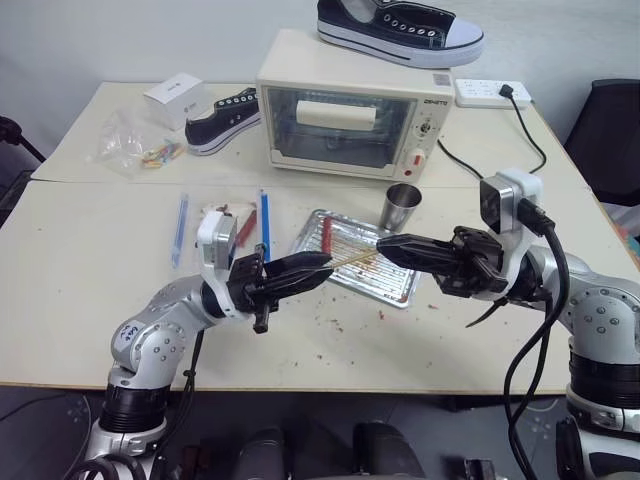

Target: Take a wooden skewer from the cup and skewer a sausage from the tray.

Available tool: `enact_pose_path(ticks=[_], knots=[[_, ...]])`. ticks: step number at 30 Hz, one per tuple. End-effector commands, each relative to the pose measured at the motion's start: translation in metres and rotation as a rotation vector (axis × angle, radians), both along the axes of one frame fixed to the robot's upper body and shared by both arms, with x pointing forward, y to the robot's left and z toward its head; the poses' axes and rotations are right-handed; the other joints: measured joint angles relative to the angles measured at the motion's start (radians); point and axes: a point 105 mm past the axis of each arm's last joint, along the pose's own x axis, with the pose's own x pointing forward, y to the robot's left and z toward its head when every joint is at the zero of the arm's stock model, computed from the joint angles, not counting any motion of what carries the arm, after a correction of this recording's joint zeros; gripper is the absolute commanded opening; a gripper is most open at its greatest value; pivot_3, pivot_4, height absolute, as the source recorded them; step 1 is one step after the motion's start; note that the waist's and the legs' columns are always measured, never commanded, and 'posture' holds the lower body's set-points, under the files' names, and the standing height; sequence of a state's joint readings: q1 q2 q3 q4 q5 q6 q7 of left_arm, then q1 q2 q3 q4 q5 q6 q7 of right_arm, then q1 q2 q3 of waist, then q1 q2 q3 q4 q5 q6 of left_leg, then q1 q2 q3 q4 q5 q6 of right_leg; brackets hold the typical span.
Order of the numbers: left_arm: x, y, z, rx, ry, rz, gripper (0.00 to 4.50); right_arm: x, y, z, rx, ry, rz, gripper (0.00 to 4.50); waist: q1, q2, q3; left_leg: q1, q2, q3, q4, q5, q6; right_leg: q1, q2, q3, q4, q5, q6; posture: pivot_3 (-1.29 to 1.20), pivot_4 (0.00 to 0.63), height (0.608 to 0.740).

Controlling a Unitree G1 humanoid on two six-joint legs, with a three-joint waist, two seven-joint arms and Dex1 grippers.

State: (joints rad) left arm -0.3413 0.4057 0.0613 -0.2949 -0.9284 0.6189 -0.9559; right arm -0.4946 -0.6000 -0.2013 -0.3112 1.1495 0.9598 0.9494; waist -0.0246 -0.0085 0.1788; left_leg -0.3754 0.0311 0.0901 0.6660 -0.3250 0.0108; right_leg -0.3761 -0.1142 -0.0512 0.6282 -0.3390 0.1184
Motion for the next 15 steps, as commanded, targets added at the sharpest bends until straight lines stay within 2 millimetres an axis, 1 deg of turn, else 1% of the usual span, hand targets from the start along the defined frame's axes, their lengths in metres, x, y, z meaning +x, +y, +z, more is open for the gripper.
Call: enact_pose_path(ticks=[1, 9, 14, 15], knots=[[-0.0057, -0.0028, 0.006, -0.018, -0.027, -0.019, 0.05, -0.0043, 0.0041, 0.0081, 0.014, -0.054, 0.01, 0.0, 0.0, 0.0, 0.0, 0.0, 0.0, 0.0, 0.0, 0.0, 0.0, 0.0, 0.0, 0.0, 0.0, 0.0, 0.0, 0.0, 0.15, 0.74], [-0.0017, -0.0026, 0.0085, -0.028, -0.027, 0.002, 0.05, -0.0039, 0.005, 0.0064, 0.024, -0.049, -0.003, 0.0, 0.0, 0.0, 0.0, 0.0, 0.0, 0.0, 0.0, 0.0, 0.0, 0.0, 0.0, 0.0, 0.0, 0.0, 0.0, 0.0, 0.15, 0.74], [0.0014, 0.0005, 0.0099, -0.028, -0.029, 0.023, 0.05, 0.0012, 0.004, 0.0018, 0.002, -0.041, -0.054, 0.0, 0.0, 0.0, 0.0, 0.0, 0.0, 0.0, 0.0, 0.0, 0.0, 0.0, 0.0, 0.0, 0.0, 0.0, 0.0, 0.0, 0.15, 0.74], [0.0023, 0.0018, 0.0104, -0.026, -0.029, 0.028, 0.02, 0.0033, 0.0028, 0.0008, -0.004, -0.036, -0.074, 0.25, 0.0, 0.0, 0.0, 0.0, 0.0, 0.0, 0.0, 0.0, 0.0, 0.0, 0.0, 0.0, 0.0, 0.0, 0.0, 0.0, 0.15, 0.74]])
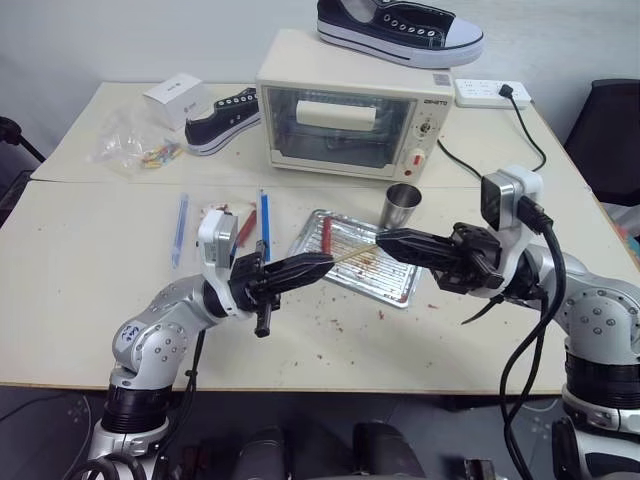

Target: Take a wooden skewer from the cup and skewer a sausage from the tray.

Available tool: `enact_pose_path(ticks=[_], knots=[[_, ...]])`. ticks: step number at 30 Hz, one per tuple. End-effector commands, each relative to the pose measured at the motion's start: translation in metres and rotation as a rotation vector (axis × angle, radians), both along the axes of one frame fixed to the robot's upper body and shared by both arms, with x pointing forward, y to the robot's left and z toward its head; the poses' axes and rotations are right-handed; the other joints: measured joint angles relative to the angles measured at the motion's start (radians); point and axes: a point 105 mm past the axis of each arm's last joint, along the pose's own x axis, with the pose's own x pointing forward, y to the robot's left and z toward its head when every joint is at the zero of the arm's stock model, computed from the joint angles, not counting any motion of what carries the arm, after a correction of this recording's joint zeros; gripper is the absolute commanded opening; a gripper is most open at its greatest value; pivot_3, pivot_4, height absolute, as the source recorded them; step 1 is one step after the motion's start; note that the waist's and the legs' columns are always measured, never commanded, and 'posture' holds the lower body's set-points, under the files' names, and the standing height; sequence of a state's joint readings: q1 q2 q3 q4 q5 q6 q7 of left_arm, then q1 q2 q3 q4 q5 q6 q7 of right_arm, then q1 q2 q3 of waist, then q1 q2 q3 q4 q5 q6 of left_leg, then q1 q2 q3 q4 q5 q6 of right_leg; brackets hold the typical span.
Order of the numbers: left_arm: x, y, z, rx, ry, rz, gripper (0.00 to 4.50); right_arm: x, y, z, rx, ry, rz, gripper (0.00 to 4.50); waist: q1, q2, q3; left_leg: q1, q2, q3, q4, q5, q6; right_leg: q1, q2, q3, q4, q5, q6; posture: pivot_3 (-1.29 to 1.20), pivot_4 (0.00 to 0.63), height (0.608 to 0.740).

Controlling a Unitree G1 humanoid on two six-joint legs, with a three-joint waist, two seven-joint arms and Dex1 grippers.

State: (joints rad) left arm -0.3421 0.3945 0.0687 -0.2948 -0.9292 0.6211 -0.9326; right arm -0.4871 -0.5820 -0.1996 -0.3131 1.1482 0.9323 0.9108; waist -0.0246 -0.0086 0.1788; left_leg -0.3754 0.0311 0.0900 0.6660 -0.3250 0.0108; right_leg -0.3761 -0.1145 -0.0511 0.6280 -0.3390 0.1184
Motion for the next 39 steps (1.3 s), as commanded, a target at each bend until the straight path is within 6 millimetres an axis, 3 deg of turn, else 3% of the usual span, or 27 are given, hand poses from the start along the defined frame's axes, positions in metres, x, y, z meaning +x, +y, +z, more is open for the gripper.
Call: enact_pose_path(ticks=[1, 5, 12, 15, 19, 23, 26, 34, 39], knots=[[0.001, 0.003, 0.01, -0.012, -0.038, 0.016, 0.0, -0.001, 0.001, -0.001, -0.037, -0.028, -0.042, 0.52, 0.0, 0.0, 0.0, 0.0, 0.0, 0.0, 0.0, 0.0, 0.0, 0.0, 0.0, 0.0, 0.0, 0.0, 0.0, 0.0, 0.15, 0.74], [0.007, 0.015, 0.01, 0.01, -0.054, 0.078, 0.0, 0.004, -0.014, -0.005, -0.077, -0.108, -0.152, 1.79, 0.001, 0.0, 0.0, 0.0, 0.0, 0.0, 0.0, 0.0, 0.0, 0.0, 0.0, 0.0, -0.001, 0.0, 0.0, 0.0, 0.15, 0.74], [0.016, 0.064, 0.006, 0.061, -0.069, 0.3, 0.0, 0.004, -0.08, -0.036, -0.266, -0.248, -0.477, 4.31, 0.014, -0.001, 0.0, 0.0, -0.001, 0.001, -0.002, -0.001, 0.001, 0.0, 0.001, 0.0, -0.003, 0.0, 0.0, 0.0, 0.15, 0.74], [0.024, 0.089, 0.004, 0.059, -0.081, 0.456, 0.0, 0.007, -0.118, -0.06, -0.373, -0.312, -0.693, 4.46, 0.021, -0.001, 0.0, 0.001, -0.001, 0.001, -0.001, 0.0, 0.001, 0.0, 0.001, 0.0, -0.005, 0.0, 0.0, 0.0, 0.15, 0.74], [0.035, 0.119, 0.0, 0.064, -0.121, 0.668, 0.0, -0.003, -0.136, -0.08, -0.375, -0.291, -0.785, 4.46, 0.024, -0.001, 0.0, 0.002, -0.001, 0.002, -0.001, 0.0, 0.0, 0.0, 0.001, 0.001, -0.004, 0.0, 0.0, 0.0, 0.15, 0.74], [0.039, 0.133, -0.003, 0.075, -0.15, 0.777, 0.0, -0.004, -0.133, -0.086, -0.362, -0.288, -0.805, 4.46, 0.02, -0.001, 0.0, 0.003, -0.001, 0.003, -0.001, 0.0, 0.0, 0.0, 0.001, 0.002, -0.003, 0.0, 0.0, 0.0, 0.15, 0.74], [0.042, 0.137, -0.005, 0.076, -0.155, 0.815, 0.0, 0.002, -0.12, -0.084, -0.343, -0.312, -0.818, 4.46, 0.021, -0.001, 0.0, 0.003, 0.0, 0.003, -0.001, 0.0, 0.0, 0.0, 0.0, 0.002, -0.003, 0.0, 0.0, 0.0, 0.15, 0.74], [0.044, 0.131, 0.001, 0.067, -0.173, 0.812, 0.0, 0.029, -0.037, -0.065, -0.333, -0.317, -0.652, 4.46, 0.018, -0.001, 0.0, 0.003, 0.001, 0.002, -0.001, 0.0, -0.001, 0.0, -0.001, 0.002, -0.002, 0.0, 0.0, 0.0, 0.15, 0.74], [0.04, 0.131, 0.002, 0.078, -0.169, 0.805, 0.0, 0.059, 0.015, -0.06, -0.372, -0.326, -0.588, 4.46, 0.016, -0.001, 0.0, 0.002, 0.001, 0.002, -0.002, 0.0, -0.001, -0.001, -0.001, 0.001, -0.001, 0.0, 0.0, 0.0, 0.15, 0.74]])
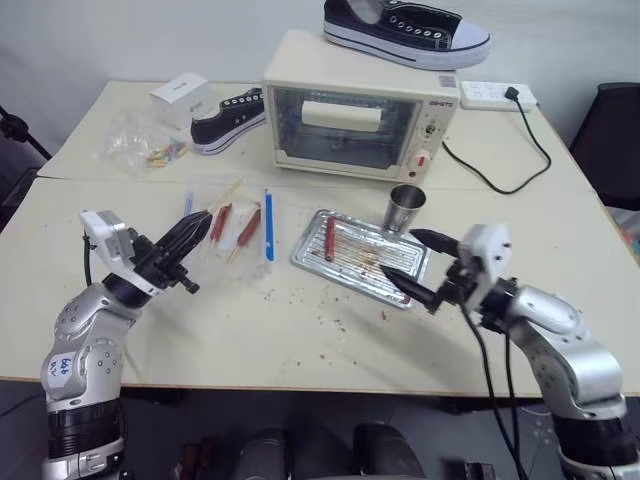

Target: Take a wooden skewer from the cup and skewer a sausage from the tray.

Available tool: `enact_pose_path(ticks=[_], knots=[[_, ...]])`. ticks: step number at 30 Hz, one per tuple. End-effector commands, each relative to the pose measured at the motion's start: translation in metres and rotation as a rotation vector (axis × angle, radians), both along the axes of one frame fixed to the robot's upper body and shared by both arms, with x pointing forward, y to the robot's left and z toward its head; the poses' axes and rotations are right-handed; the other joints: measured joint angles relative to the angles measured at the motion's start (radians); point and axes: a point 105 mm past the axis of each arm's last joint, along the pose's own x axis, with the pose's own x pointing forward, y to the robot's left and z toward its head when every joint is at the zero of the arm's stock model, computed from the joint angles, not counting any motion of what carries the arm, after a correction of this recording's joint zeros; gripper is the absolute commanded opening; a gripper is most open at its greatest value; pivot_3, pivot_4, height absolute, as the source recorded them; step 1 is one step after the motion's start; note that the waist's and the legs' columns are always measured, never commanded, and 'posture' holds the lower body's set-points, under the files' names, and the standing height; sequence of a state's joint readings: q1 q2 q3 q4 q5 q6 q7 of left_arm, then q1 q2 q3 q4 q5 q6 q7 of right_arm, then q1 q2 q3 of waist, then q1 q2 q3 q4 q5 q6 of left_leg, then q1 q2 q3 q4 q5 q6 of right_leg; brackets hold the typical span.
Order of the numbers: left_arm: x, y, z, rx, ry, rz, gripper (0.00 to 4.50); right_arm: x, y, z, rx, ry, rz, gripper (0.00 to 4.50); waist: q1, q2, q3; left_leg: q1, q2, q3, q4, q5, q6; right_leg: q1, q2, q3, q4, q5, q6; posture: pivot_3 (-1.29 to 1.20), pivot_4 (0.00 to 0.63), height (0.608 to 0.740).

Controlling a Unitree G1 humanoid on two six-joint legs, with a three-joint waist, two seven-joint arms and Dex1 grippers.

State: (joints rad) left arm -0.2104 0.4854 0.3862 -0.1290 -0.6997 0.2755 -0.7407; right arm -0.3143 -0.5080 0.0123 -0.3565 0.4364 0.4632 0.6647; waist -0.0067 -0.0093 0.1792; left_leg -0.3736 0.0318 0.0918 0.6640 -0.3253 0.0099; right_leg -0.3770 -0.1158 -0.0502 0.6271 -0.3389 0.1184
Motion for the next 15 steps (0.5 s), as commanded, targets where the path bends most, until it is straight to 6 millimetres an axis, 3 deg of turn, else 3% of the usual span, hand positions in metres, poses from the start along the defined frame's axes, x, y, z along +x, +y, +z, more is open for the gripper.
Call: enact_pose_path(ticks=[1, 9, 15], knots=[[-0.007, 0.001, 0.012, 0.014, -0.046, 0.006, 0.0, 0.018, 0.029, 0.004, -0.012, -0.002, 0.001, 4.46, -0.003, 0.0, 0.0, 0.0, 0.0, 0.0, 0.0, 0.0, 0.0, 0.0, 0.0, 0.0, 0.0, 0.0, 0.0, 0.0, 0.15, 0.74], [-0.013, 0.003, 0.012, 0.008, -0.05, 0.045, 0.0, 0.067, 0.064, -0.02, -0.164, 0.033, -0.117, 4.46, -0.024, -0.001, 0.0, -0.002, -0.001, 0.0, 0.0, 0.0, 0.001, -0.001, -0.001, -0.002, 0.0, 0.0, 0.0, 0.0, 0.15, 0.74], [-0.017, 0.004, 0.014, 0.009, -0.051, 0.062, 0.0, 0.088, 0.083, -0.019, -0.156, 0.049, -0.182, 4.46, -0.032, -0.001, 0.0, -0.002, 0.001, 0.0, 0.0, 0.0, 0.0, -0.002, 0.0, -0.003, 0.001, 0.0, 0.0, 0.0, 0.15, 0.74]])
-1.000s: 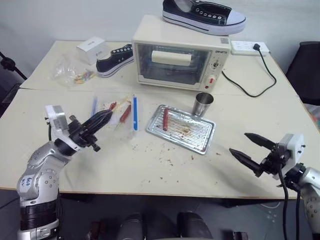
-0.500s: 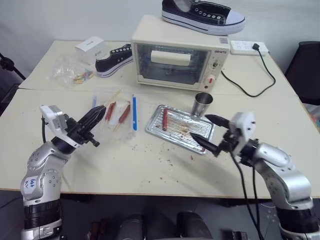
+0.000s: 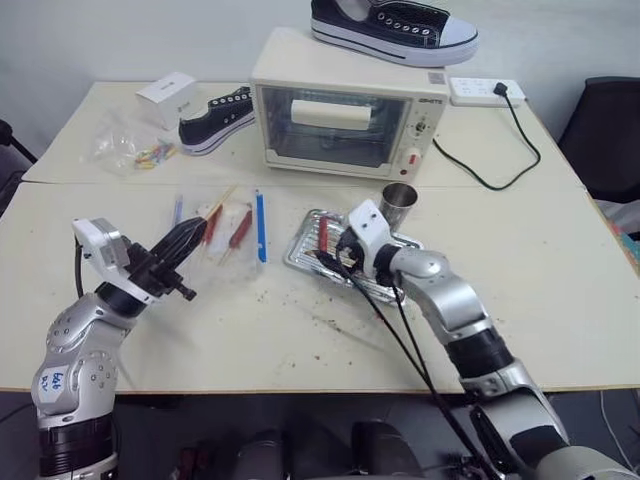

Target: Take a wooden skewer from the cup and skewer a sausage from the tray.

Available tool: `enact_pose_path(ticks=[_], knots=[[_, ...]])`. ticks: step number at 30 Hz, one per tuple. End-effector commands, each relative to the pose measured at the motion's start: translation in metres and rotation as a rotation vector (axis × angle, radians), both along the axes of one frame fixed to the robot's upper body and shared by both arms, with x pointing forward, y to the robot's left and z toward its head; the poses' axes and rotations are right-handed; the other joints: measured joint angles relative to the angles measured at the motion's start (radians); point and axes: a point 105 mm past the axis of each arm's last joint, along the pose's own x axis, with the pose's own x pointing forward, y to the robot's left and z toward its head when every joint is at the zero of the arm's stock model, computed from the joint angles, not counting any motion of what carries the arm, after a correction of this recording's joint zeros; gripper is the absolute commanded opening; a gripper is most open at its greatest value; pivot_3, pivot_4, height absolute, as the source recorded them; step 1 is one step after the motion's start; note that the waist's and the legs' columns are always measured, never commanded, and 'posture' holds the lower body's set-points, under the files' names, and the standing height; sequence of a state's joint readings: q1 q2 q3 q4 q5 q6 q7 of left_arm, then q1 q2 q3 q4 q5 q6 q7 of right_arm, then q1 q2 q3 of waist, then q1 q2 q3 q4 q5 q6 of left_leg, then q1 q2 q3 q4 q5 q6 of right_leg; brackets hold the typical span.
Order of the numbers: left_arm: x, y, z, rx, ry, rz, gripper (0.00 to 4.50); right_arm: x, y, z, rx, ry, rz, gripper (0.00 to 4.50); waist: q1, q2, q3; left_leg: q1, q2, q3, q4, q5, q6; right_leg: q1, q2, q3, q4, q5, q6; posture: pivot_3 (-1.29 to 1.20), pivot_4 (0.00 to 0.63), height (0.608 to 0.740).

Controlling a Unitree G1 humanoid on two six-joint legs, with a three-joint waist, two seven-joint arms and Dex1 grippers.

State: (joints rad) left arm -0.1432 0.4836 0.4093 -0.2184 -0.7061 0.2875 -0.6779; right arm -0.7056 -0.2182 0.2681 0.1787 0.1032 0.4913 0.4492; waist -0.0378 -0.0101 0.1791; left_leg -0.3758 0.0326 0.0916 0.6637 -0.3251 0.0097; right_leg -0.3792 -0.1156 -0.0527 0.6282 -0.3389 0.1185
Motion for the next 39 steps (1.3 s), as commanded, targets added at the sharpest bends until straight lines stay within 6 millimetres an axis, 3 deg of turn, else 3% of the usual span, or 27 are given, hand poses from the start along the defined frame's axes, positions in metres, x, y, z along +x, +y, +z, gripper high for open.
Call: enact_pose_path(ticks=[1, 11, 15, 20, 28, 33, 39], knots=[[-0.007, 0.001, 0.014, 0.002, -0.055, 0.005, 0.0, 0.01, 0.01, 0.014, 0.015, -0.039, -0.029, 4.46, -0.003, 0.0, 0.0, 0.0, 0.0, 0.0, 0.0, 0.0, 0.0, 0.0, 0.0, 0.0, 0.0, 0.0, 0.0, 0.0, 0.15, 0.74], [-0.012, 0.001, 0.014, 0.007, -0.056, 0.019, 0.0, 0.014, 0.025, -0.001, -0.031, 0.081, -0.052, 4.46, -0.017, 0.0, 0.0, -0.001, -0.001, 0.0, -0.001, 0.0, 0.0, 0.0, -0.001, -0.001, 0.0, 0.0, 0.0, 0.0, 0.15, 0.74], [-0.012, 0.001, 0.014, 0.01, -0.059, 0.02, 0.0, 0.016, 0.022, 0.0, -0.03, 0.091, -0.069, 3.64, -0.019, 0.0, 0.0, -0.001, 0.0, 0.0, -0.001, 0.0, 0.0, -0.001, -0.001, -0.001, 0.0, 0.0, 0.0, 0.0, 0.15, 0.74], [-0.011, -0.001, 0.014, 0.013, -0.06, 0.013, 0.0, 0.014, 0.021, 0.0, -0.028, 0.104, -0.058, 2.04, -0.019, 0.0, 0.0, -0.001, 0.0, 0.001, -0.001, 0.0, 0.0, -0.002, -0.001, 0.0, 0.0, 0.0, 0.0, 0.0, 0.15, 0.74], [-0.008, -0.003, 0.014, 0.018, -0.058, -0.002, 0.0, 0.012, 0.016, -0.004, -0.022, 0.12, -0.052, 2.04, -0.019, 0.0, 0.0, -0.001, 0.0, 0.001, -0.001, 0.0, 0.0, -0.002, -0.001, 0.0, 0.0, 0.0, 0.0, 0.0, 0.15, 0.74], [-0.006, -0.005, 0.015, 0.023, -0.056, -0.014, 0.0, 0.011, 0.014, -0.003, -0.012, 0.118, -0.045, 0.83, -0.019, 0.0, 0.0, -0.001, 0.0, 0.001, -0.002, 0.0, 0.0, -0.002, -0.001, 0.0, 0.0, 0.0, 0.0, 0.0, 0.15, 0.74], [-0.006, -0.006, 0.014, 0.029, -0.05, -0.026, 0.0, 0.008, 0.009, -0.003, -0.006, 0.126, -0.039, 0.83, -0.019, 0.0, 0.0, -0.001, 0.0, 0.001, -0.002, 0.0, 0.0, -0.002, -0.001, 0.0, 0.0, 0.0, 0.0, 0.0, 0.15, 0.74]])
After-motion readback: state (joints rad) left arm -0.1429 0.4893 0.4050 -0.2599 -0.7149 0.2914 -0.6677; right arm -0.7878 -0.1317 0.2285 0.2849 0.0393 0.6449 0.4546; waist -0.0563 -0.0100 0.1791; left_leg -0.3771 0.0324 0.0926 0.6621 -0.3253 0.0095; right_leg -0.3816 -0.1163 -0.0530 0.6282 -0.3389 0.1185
